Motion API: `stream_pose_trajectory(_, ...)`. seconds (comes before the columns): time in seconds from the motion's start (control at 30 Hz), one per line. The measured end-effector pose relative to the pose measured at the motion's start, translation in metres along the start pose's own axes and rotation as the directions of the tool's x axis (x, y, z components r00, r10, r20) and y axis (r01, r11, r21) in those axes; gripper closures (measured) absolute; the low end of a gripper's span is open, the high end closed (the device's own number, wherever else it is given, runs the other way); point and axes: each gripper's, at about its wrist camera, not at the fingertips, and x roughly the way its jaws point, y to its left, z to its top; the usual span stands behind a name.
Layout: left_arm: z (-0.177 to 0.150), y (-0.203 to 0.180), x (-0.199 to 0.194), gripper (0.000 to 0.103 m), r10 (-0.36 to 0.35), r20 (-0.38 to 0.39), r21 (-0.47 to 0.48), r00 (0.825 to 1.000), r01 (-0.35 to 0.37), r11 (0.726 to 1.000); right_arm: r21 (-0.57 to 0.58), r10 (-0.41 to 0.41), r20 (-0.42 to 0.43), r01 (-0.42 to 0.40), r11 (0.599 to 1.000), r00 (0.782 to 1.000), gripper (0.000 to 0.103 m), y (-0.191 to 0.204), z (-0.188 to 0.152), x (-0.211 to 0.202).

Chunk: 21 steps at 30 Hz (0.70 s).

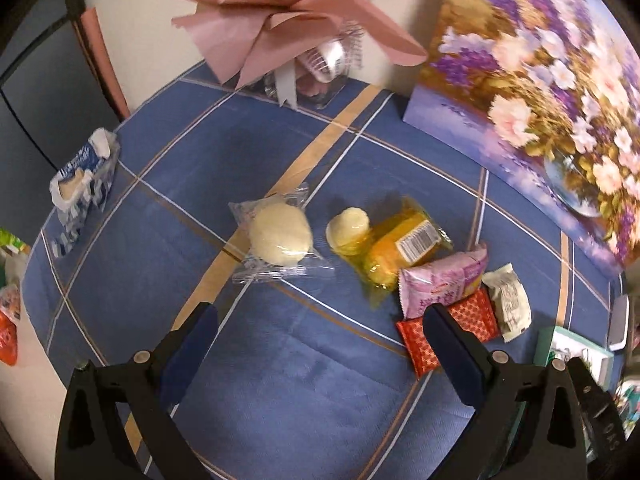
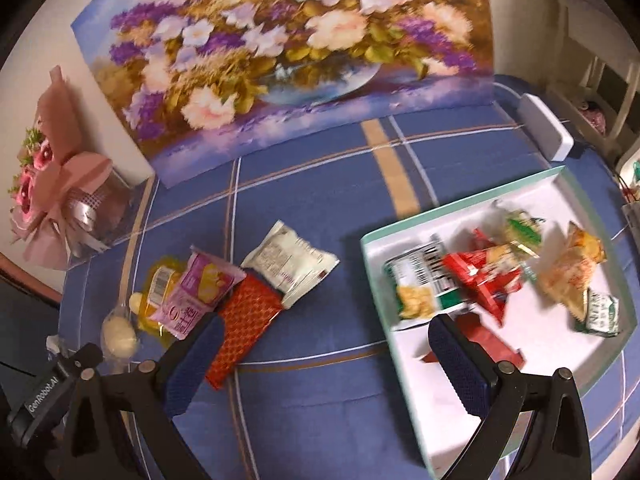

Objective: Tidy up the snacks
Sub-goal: 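Withdraw both tools from the tray back toward the snack pile, then grasp red patterned pack with right tool while left tool grasps yellow barcode pack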

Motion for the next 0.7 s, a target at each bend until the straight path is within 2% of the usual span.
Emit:
stream_pose_trajectory(0.43,0.025,0.009,0.046,0.001,-0.040,-0.070,-0.030,0.997,0.038,0.999,0.002,0.022,-0.146,-0.022,1.000,0.989,0.000,0.032,-0.019,0.060)
stream_pose_trajectory(0.7,0.043,-0.014,0.072,0.001,-0.049,-0.076,0.041,0.996,0.052,0.998,0.027,0.017,-0.193,-0.012,1.000,0.981,0.000,0.040,-0.017,0.091)
